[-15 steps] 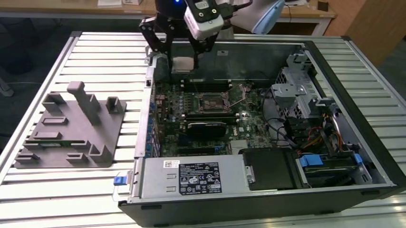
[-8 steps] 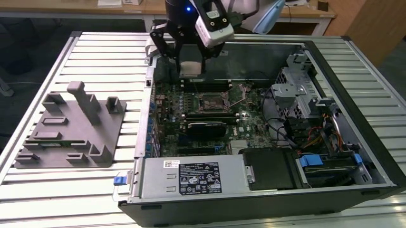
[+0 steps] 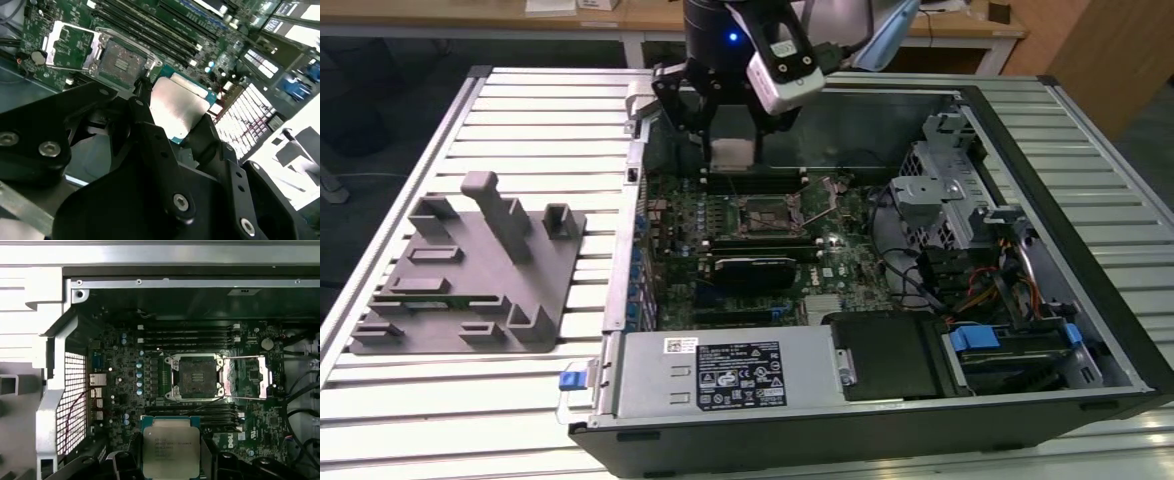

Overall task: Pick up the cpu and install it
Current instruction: 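Pick up the cpu and move it towards the insertion slot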

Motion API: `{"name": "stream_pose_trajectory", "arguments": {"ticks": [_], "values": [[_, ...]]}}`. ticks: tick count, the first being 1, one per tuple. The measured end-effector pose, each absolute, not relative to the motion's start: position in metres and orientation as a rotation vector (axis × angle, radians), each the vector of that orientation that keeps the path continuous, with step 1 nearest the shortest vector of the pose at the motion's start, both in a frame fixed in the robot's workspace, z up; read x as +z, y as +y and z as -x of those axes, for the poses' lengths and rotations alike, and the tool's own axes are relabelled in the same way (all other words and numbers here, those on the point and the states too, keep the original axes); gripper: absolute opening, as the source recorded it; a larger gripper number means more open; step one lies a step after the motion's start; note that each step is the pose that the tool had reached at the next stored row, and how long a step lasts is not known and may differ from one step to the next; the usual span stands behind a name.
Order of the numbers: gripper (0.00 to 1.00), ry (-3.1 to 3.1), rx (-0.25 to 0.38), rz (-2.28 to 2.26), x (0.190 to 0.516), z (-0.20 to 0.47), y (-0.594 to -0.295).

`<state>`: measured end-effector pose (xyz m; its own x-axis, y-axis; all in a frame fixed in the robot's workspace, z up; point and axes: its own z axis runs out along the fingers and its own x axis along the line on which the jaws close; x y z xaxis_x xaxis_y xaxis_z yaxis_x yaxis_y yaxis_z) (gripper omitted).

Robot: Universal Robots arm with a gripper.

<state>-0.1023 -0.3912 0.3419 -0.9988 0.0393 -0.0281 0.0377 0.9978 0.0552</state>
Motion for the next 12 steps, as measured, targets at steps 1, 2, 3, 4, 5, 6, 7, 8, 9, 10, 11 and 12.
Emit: {"name": "stream_pose_trajectory", "arguments": {"ticks": [1, 2, 3, 4, 5, 6, 7, 8, 9, 10, 11, 12], "values": [[0.55, 3.111, 0.085, -0.06, 0.341, 0.1, -0.391], [0.55, 3.111, 0.085, -0.06, 0.339, 0.098, -0.39], [0.55, 3.111, 0.085, -0.059, 0.338, 0.096, -0.39], [0.55, 3.111, 0.085, -0.059, 0.336, 0.095, -0.389], [0.55, 3.112, 0.085, -0.059, 0.335, 0.093, -0.388], [0.55, 3.112, 0.085, -0.059, 0.333, 0.092, -0.387], [0.55, 3.112, 0.085, -0.059, 0.331, 0.09, -0.385], [0.55, 3.112, 0.085, -0.058, 0.33, 0.089, -0.384], [0.55, 3.112, 0.085, -0.058, 0.328, 0.088, -0.383], [0.55, 3.112, 0.085, -0.058, 0.326, 0.087, -0.382], [0.55, 3.113, 0.085, -0.058, 0.324, 0.085, -0.381], [0.55, 3.113, 0.085, -0.057, 0.323, 0.084, -0.38]]}}
